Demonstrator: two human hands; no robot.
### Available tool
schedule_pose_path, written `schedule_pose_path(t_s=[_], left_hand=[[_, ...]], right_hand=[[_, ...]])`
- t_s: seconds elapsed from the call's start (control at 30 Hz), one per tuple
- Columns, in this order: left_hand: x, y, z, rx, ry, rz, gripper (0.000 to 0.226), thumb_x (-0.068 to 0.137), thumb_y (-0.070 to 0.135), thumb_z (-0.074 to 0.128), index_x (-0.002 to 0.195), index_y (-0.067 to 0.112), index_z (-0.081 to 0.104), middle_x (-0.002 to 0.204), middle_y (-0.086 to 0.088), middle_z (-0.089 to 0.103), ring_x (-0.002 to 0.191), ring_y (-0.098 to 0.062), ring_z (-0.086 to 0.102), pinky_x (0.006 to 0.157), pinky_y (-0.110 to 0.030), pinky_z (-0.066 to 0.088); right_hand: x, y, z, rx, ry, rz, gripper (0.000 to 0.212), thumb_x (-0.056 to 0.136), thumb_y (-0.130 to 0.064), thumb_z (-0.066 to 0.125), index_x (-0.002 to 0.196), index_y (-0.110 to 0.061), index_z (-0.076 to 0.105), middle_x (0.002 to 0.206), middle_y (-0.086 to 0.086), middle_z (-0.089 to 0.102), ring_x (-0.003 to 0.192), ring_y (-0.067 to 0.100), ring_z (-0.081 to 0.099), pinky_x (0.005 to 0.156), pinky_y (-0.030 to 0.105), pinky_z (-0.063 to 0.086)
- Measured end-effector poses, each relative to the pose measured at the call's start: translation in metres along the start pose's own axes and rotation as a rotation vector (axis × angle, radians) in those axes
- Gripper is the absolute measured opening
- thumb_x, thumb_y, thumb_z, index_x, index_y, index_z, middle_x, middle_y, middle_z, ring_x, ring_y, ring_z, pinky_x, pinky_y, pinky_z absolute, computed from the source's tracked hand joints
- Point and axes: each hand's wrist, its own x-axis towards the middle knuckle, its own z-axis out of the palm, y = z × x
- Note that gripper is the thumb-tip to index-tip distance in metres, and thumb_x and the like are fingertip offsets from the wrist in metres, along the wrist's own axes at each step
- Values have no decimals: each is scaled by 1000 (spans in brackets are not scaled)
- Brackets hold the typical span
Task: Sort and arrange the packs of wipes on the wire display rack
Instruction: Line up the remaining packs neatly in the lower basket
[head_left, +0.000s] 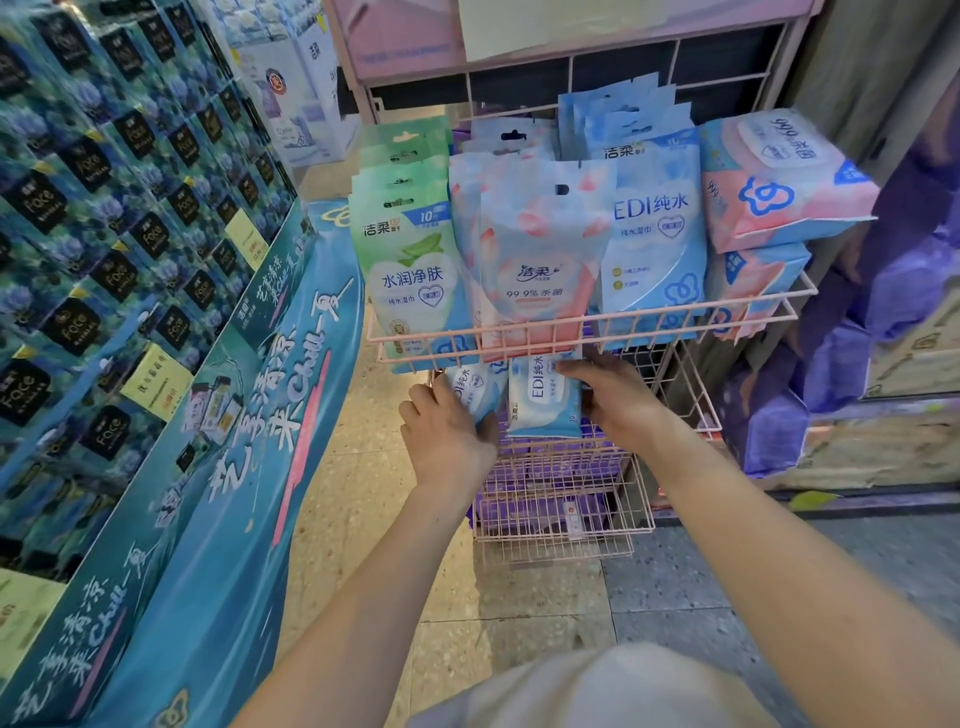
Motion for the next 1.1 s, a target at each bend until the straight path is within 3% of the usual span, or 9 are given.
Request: schedule_pose_path(t_s=[0.1, 0.3, 0.43, 0.53, 0.7, 0.8, 1.0, 1.1], left_hand=[[-4, 4, -1, -51, 77, -5, 77, 82, 39, 78, 141, 3, 45, 124, -21, 48, 111, -41, 46, 90, -52, 43], [-9, 15, -10, -119, 87, -102, 78, 84, 46, 75, 141, 4, 45, 127, -17, 47, 118, -38, 43, 94, -50, 42], [-14, 20, -7, -157, 100, -124, 73, 84, 46, 74, 133, -1, 48, 125, -18, 47, 118, -39, 43, 89, -51, 44], [-12, 17, 2, -196, 41, -167, 69, 87, 46, 73, 130, -1, 47, 127, -18, 45, 120, -39, 41, 89, -50, 46], [-16, 12, 19, -210, 16, -261, 68, 88, 47, 71, 129, -2, 48, 129, -19, 46, 123, -40, 43, 90, -48, 47], [-14, 14, 20, -188, 36, -264, 67, 88, 47, 71, 128, -2, 48, 129, -19, 47, 121, -40, 45, 94, -46, 45], [-4, 15, 28, -79, -24, -316, 68, 91, 55, 64, 128, -1, 50, 130, -19, 51, 121, -37, 48, 101, -44, 41], [-5, 14, 36, -34, -21, -290, 64, 93, 54, 61, 126, 0, 50, 128, -19, 51, 119, -36, 49, 103, -42, 39]], right_hand=[[-2, -3, 2, 36, 27, -3, 17, 90, -8, 70, 107, -11, 69, 112, 15, 76, 110, 38, 69, 99, 59, 50], [-2, -4, 5, 83, 22, 3, 17, 93, -6, 65, 110, -9, 69, 104, 10, 77, 93, 26, 73, 77, 36, 60], [1, -2, 2, 61, 41, 14, 33, 89, -6, 68, 121, 2, 65, 117, 20, 73, 110, 36, 70, 97, 52, 55], [2, 4, 4, 3, 18, 7, 37, 89, -7, 68, 125, 0, 62, 119, 22, 71, 112, 39, 68, 96, 56, 53], [7, 6, 12, -102, 15, -5, 19, 91, -5, 67, 109, -13, 67, 102, 10, 76, 91, 26, 73, 76, 36, 60], [10, 7, 14, -141, 7, 42, 23, 92, -9, 67, 114, -14, 68, 103, 9, 76, 85, 21, 74, 70, 32, 60], [20, 10, 14, -218, 38, 170, 25, 89, -14, 71, 113, -10, 68, 110, 17, 75, 94, 28, 72, 93, 52, 56], [21, 10, 16, -282, 11, 205, 27, 89, -14, 70, 115, -9, 68, 109, 16, 76, 102, 31, 73, 95, 53, 57]])
